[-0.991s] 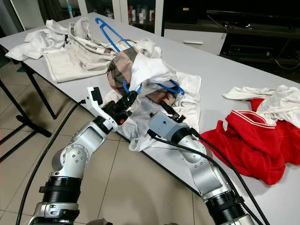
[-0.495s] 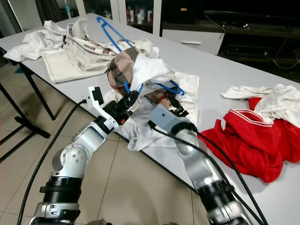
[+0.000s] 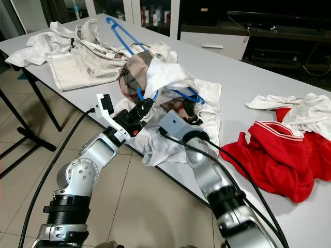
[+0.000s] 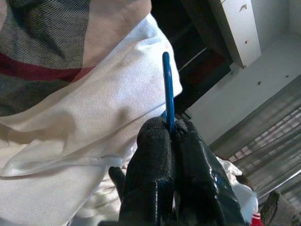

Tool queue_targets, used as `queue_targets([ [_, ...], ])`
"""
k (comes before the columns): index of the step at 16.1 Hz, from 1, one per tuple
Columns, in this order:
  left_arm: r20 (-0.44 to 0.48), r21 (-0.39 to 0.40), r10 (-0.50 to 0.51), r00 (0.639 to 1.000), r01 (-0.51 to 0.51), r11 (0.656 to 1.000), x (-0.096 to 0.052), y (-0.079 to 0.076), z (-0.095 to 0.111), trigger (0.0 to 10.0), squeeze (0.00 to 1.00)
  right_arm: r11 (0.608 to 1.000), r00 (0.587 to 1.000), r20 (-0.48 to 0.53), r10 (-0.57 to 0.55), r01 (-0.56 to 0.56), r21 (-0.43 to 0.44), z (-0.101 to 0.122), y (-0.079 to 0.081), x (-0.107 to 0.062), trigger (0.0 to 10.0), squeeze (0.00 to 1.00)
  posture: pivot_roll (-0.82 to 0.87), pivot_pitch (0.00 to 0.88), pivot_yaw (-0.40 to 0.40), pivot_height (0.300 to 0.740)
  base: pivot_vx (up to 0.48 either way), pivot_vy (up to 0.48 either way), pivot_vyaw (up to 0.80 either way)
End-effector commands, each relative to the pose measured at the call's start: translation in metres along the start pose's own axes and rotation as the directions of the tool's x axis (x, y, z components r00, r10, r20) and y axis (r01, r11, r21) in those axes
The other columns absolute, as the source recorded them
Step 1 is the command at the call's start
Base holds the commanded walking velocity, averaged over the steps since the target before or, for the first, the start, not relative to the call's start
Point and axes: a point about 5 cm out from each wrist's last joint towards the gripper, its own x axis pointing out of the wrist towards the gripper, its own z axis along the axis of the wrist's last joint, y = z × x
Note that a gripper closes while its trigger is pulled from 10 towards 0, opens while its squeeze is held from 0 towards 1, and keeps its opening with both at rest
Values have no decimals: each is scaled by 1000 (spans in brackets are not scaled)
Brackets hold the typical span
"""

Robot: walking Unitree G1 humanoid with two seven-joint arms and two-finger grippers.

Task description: Hang hanger

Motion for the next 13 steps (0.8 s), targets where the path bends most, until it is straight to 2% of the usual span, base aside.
queue_targets([
  [1, 9, -2, -21, 1000, 21, 1000, 1, -5, 2, 0, 0, 1000, 1000, -20, -15, 15, 8, -1, -3, 3, 8196, 0, 24, 0, 7, 723, 0, 0, 0],
  [2, 8, 0, -22, 1000, 22, 1000, 2, -5, 2, 0, 0, 1000, 999, -31, -18, 18, 17, -3, -4, 4, 1765, 0, 25, 0, 6, 723, 0, 0, 0],
  [3, 7, 1, -22, 1000, 22, 1000, 2, -5, 2, 0, 0, 1000, 999, -32, -20, 21, 19, -4, -5, 4, 0, 0, 25, 0, 5, 723, 0, 0, 0],
  [4, 6, 4, -22, 1000, 22, 1000, 2, -5, 2, 0, 0, 999, 999, -29, -24, 25, 27, -5, -6, 4, 0, 0, 24, 0, 5, 723, 0, 0, 0],
  [5, 5, 8, -22, 1000, 22, 1000, 1, -5, 2, 0, 0, 999, 999, -24, -27, 27, 26, -6, -7, 4, 2824, 0, 24, 0, 5, 723, 0, 0, 0],
  [6, 5, 10, -21, 1000, 21, 1000, 1, -6, 1, 0, 0, 999, 999, -21, -29, 29, 34, -7, -8, 3, 588, 0, 21, 0, 4, 723, 0, 0, 0],
  [7, 5, 12, -21, 1000, 21, 1000, 1, -6, 1, 0, 0, 998, 999, -21, -35, 36, 48, -9, -11, 3, 0, 0, 21, 0, 3, 723, 0, 0, 0],
  [13, 0, 17, -30, 1000, 30, 999, 0, -7, -2, 0, 0, 992, 995, -26, -100, 102, 80, -14, -29, 3, 0, 0, 16, 0, 1, 723, 0, 0, 0],
])
